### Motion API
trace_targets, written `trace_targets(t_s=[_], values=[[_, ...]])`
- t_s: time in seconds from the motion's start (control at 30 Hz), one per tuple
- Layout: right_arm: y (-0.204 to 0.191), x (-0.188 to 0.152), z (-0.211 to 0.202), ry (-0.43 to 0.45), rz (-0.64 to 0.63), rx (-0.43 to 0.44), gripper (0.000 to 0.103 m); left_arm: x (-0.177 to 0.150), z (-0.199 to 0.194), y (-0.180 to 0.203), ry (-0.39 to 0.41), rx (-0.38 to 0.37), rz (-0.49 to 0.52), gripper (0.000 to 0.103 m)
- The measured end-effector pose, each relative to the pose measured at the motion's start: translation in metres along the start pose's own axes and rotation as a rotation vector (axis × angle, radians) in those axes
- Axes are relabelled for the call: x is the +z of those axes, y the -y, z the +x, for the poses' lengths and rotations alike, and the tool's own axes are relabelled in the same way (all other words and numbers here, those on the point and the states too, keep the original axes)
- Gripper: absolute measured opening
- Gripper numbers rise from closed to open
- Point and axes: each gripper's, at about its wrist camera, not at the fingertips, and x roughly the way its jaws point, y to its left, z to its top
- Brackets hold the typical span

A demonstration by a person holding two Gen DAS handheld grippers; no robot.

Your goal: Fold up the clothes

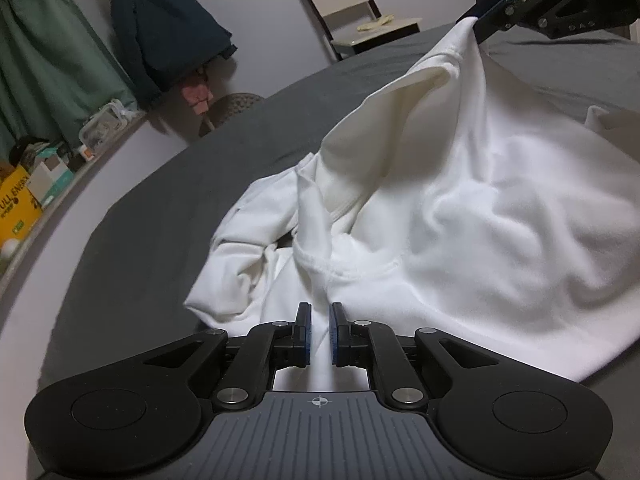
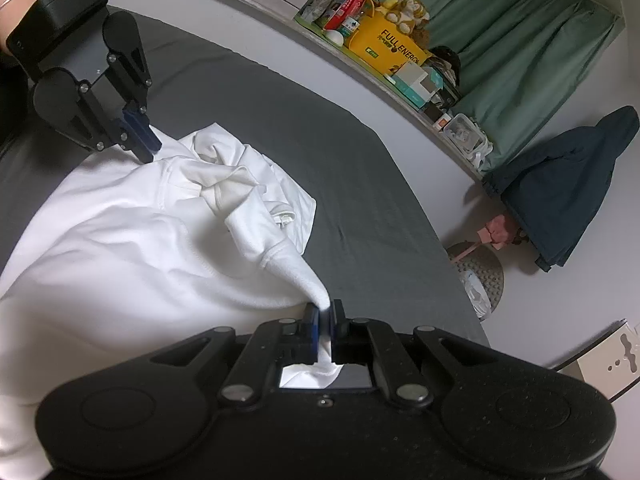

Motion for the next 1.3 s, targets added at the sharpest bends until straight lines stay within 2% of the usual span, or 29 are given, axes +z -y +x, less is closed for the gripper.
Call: trace_targets(t_s=[0.2,0.33,0.4,0.53,0.63,0.7,0.87,1.23,1.27,1.3], values=[[-0.002,0.001,0.001,0.002,0.003,0.000,0.006,0.003,0.007,0.016,-0.045,-0.025,0.091,0.009],[-0.003,0.001,-0.001,0.002,-0.005,0.001,0.006,0.004,0.006,0.028,-0.055,0.003,0.149,0.009],[-0.003,0.002,-0.002,0.004,-0.010,0.001,0.006,0.005,-0.001,0.027,-0.029,0.022,0.133,0.009],[-0.003,0.004,-0.001,0.008,-0.015,0.000,0.006,0.007,-0.010,0.009,0.012,0.055,0.028,0.009],[-0.003,0.007,-0.001,0.010,-0.015,-0.001,0.006,0.004,-0.006,0.001,-0.004,0.012,-0.007,0.009],[-0.003,0.009,0.000,0.010,-0.016,-0.001,0.006,0.003,0.001,0.002,-0.027,-0.014,0.007,0.009],[-0.004,0.012,0.001,0.004,-0.009,-0.004,0.006,0.005,0.014,0.019,-0.073,-0.006,0.073,0.009],[-0.006,0.017,0.001,-0.007,-0.011,-0.006,0.006,0.006,0.015,0.027,-0.074,-0.015,0.114,0.010],[-0.006,0.017,0.001,-0.008,-0.012,-0.006,0.006,0.006,0.014,0.024,-0.071,-0.022,0.096,0.012],[-0.007,0.017,0.000,-0.009,-0.012,-0.006,0.006,0.007,0.013,0.021,-0.068,-0.027,0.078,0.020]])
